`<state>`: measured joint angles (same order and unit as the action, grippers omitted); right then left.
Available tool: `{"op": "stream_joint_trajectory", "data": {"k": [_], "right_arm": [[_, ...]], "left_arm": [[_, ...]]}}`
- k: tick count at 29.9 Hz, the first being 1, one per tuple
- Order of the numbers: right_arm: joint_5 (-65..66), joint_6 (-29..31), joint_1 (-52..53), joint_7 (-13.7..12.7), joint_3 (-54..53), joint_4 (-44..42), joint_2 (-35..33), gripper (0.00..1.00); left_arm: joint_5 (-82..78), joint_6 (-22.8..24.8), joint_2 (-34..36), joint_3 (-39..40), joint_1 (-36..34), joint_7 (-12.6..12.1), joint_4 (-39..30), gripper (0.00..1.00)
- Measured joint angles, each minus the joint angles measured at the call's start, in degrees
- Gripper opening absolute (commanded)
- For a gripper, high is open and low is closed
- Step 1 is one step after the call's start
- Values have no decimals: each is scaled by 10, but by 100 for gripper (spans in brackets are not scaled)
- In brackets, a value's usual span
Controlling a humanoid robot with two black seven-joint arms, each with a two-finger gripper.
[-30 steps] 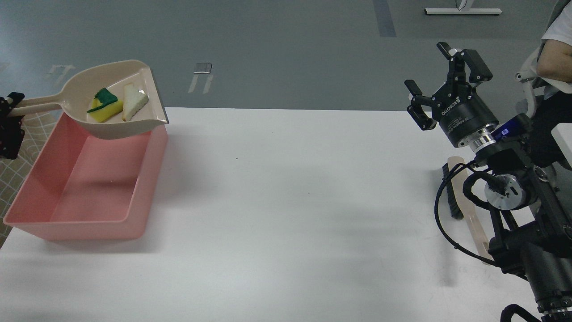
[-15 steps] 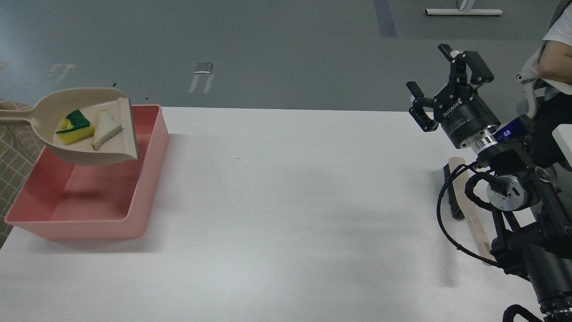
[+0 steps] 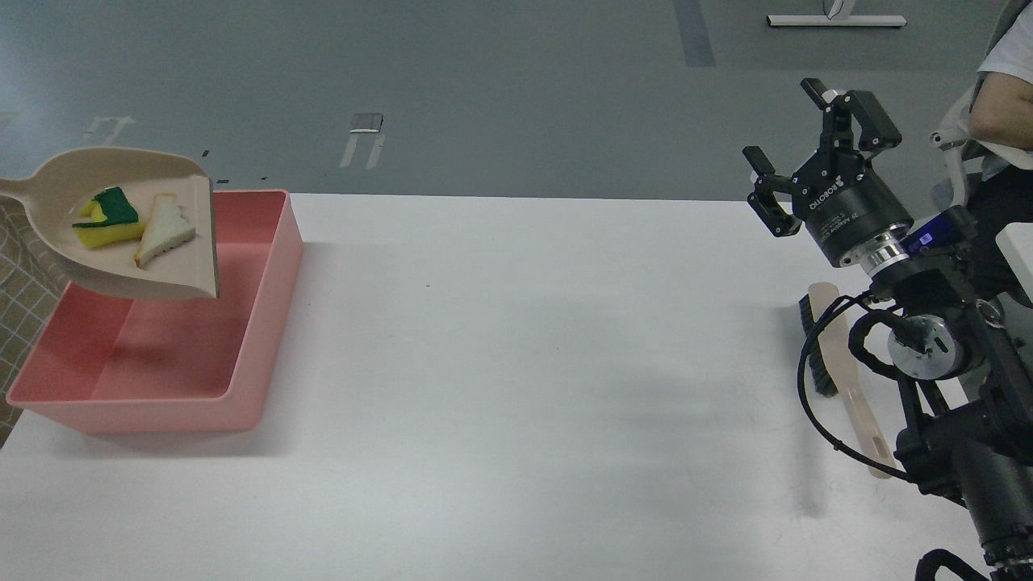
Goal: Sweep and dump garbage into bin
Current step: 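Tilt the dustpan with the left gripper to dump debris into the bin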
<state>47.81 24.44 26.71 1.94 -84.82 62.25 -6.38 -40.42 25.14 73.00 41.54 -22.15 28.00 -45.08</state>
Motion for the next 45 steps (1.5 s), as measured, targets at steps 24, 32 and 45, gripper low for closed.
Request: {"op": "stream_joint_trajectory", "data": {"k": [24, 32, 45], "right_arm": [[-1, 4, -5, 1, -7, 1, -3, 96], [-1, 5, -11, 2, -11, 1, -4, 96], [-1, 5, -14, 2, -18, 8, -10, 96]], "left_arm": [[-197, -3, 61, -4, -116, 0, -85, 0], [-254, -3, 72, -4, -123, 0, -106, 0], [-163, 29, 60, 2, -307, -16, -106, 0]]}}
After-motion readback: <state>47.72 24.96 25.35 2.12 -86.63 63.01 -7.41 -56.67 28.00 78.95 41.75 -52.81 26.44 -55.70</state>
